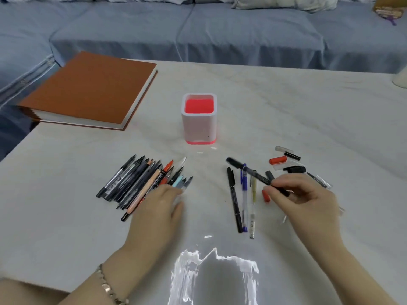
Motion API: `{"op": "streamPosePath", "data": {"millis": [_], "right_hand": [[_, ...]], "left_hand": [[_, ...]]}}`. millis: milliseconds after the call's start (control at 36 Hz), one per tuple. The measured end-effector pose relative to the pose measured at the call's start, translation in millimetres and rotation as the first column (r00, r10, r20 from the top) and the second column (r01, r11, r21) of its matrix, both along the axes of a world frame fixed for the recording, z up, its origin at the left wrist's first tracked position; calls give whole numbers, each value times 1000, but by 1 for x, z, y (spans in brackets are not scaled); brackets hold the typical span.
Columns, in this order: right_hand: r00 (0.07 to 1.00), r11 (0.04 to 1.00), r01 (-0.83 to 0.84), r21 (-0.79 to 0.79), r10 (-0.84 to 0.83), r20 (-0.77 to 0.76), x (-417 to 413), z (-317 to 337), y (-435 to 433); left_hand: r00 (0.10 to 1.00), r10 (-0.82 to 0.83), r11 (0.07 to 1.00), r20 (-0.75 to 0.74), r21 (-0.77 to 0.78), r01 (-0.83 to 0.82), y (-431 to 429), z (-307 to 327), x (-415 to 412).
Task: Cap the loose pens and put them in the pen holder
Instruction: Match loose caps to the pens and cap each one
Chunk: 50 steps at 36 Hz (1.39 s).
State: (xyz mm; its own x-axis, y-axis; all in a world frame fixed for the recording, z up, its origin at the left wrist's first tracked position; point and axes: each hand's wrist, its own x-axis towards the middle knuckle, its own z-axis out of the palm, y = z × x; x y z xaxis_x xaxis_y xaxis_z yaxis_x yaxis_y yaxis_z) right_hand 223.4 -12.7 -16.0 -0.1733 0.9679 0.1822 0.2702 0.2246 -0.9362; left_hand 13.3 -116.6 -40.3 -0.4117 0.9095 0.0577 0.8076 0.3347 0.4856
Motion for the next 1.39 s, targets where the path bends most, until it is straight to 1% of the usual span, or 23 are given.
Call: {"op": "streamPosePath", "data": {"millis": [83, 139, 194, 250, 333, 361, 417, 500, 583, 694, 750, 806, 889, 944, 1083, 1167, 1333, 1389], "right_hand": [[985, 982, -97, 160, 72, 156, -17, -12, -5], [953, 961, -192, 201, 133, 272, -30, -24, -10], [892, 926, -295, 234, 179, 415, -40, -36, -15], [814, 906, -369, 207, 207, 542, -47, -46, -18], [742, 911, -394, 125, 235, 628, -49, -53, -19], [729, 916, -391, 93, 247, 638, -48, -53, -19], [705, 918, -395, 29, 283, 651, -44, -51, -18], [739, 922, -387, 11, 304, 601, -31, -45, -14], [766, 950, -303, -76, 291, 574, -10, -39, -5], [789, 986, -130, -108, 168, 591, 29, -26, 9], [769, 992, -61, -110, 117, 628, 50, -20, 15], [721, 990, -14, -143, 109, 684, 67, -18, 21], [638, 965, 40, -259, 175, 750, 80, -19, 25], [622, 948, 76, -308, 197, 758, 81, -22, 24], [651, 944, 97, -316, 180, 737, 74, -26, 21], [685, 938, 129, -322, 150, 713, 67, -29, 20], [711, 918, 186, -350, 120, 693, 54, -35, 22], [742, 907, 191, -375, 117, 660, 52, -31, 23]], "left_hand": [[992, 8, 999, -125, -41, -13, 0, -7, -8], [987, -23, 996, -160, -88, 9, 0, -11, -9], [979, -62, 992, -195, -121, 39, 1, -16, -9], [971, -96, 987, -217, -145, 66, 3, -18, -8], [969, -121, 979, -217, -189, 80, 6, -22, -7], [965, -124, 978, -231, -190, 80, 8, -23, -6], [976, -97, 982, -196, -176, 62, 11, -22, -3], [984, -47, 984, -170, -179, 16, 17, -21, 0], [991, -38, 983, -125, -184, 15, 21, -18, 4], [999, -48, 992, 21, -117, 51, 26, -13, 11], [993, -58, 996, 103, -66, 65, 28, -9, 16], [983, -59, 997, 172, -39, 67, 30, -7, 22], [960, -76, 996, 269, -18, 83, 32, -5, 30], [943, -75, 996, 325, -16, 85, 34, -4, 34], [909, -60, 997, 413, -13, 72, 36, -1, 40], [884, -46, 998, 465, -21, 63, 36, -1, 40], [861, -32, 999, 507, -1, 38, 32, 1, 43], [844, -31, 999, 535, 8, 32, 31, 1, 44]]}}
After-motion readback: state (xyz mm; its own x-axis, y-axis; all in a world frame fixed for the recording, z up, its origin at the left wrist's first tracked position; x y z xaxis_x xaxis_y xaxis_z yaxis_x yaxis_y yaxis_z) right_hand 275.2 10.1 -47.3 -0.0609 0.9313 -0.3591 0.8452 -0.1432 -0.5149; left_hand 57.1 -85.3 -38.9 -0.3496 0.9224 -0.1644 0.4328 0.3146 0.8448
